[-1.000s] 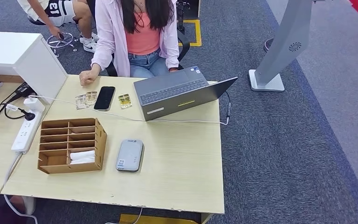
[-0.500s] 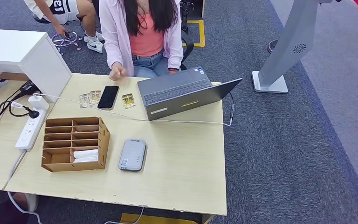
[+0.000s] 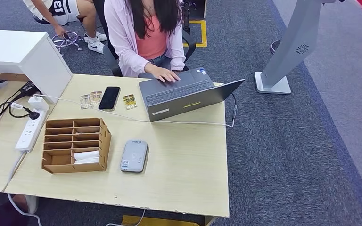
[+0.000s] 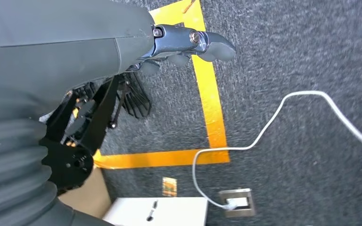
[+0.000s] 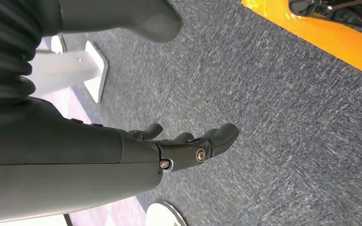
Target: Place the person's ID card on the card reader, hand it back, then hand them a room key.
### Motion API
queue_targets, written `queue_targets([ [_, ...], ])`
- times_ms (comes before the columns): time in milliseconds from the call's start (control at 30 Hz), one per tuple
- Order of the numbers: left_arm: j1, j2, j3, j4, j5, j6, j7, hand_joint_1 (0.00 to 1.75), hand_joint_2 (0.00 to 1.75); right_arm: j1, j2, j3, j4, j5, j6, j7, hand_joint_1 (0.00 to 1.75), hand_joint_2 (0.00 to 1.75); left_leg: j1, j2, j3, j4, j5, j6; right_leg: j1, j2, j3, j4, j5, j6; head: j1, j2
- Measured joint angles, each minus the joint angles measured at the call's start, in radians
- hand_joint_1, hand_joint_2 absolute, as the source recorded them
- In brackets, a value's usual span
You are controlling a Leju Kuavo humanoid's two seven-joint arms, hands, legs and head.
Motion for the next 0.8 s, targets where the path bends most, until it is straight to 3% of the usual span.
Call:
queue_targets([
  [800, 0.075, 0.077, -0.497, 0.007, -0.104, 0.009, 0.139, 0.0, 0.0, 0.098, -0.075, 0.358, -0.082, -0.641, 0.059, -0.048, 0.0, 0.0, 0.0, 0.0, 0.0, 0.0, 0.0, 0.0, 0.0, 0.0, 0.0, 0.0, 0.0, 0.0, 0.0, 0.0],
])
